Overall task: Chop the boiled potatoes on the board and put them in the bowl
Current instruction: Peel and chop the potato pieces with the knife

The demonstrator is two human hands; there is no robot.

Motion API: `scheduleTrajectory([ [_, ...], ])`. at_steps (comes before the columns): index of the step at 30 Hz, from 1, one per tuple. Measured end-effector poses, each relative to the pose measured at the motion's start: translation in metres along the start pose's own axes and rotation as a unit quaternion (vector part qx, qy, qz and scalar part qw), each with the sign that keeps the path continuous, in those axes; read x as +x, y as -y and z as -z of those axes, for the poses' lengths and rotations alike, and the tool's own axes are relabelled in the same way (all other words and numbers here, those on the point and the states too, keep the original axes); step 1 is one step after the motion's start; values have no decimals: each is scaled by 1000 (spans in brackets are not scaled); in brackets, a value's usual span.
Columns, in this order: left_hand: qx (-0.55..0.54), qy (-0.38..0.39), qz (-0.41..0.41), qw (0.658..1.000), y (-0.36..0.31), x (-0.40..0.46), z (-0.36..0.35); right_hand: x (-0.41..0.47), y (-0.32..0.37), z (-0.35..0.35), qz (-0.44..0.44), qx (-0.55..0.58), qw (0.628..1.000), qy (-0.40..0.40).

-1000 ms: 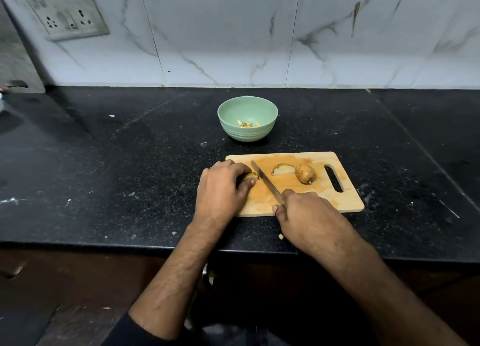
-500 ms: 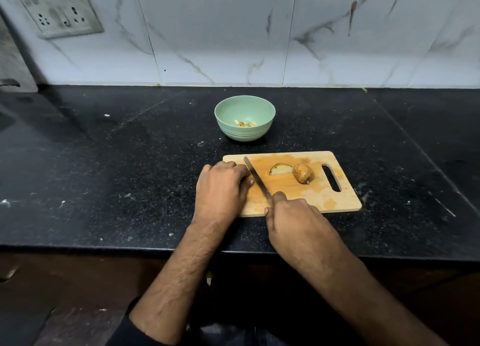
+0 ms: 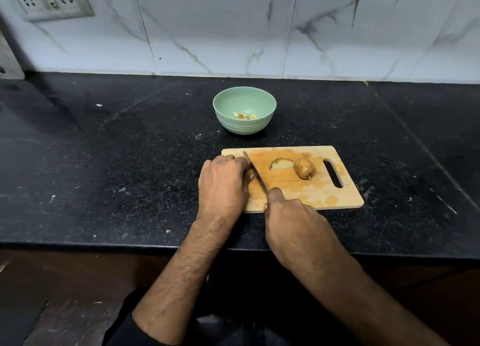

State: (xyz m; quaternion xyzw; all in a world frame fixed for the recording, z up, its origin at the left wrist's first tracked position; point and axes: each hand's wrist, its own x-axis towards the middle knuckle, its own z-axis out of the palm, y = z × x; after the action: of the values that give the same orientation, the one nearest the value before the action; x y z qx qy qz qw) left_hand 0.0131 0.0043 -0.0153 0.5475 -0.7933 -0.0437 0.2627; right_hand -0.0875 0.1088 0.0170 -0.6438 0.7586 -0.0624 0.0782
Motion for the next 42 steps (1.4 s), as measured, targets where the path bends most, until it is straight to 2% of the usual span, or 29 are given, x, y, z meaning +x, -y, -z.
scheduleTrajectory([
  [9, -23, -4, 14, 1000, 2, 0, -4, 23, 6, 9, -1, -61, 997, 40],
  [13, -24, -11, 18, 999, 2, -2, -6, 21, -2, 11, -8, -37, 994, 98],
  [26, -49, -26, 25, 998, 2, -6, -7, -28, -27, 22, -6, -9, 992, 122],
  [33, -176, -9, 73, 982, 11, -13, -3, -22, -28, 28, 11, 19, 998, 63],
  [42, -152, -16, 80, 985, 7, -11, -1, -5, -12, 25, 30, 10, 998, 46],
])
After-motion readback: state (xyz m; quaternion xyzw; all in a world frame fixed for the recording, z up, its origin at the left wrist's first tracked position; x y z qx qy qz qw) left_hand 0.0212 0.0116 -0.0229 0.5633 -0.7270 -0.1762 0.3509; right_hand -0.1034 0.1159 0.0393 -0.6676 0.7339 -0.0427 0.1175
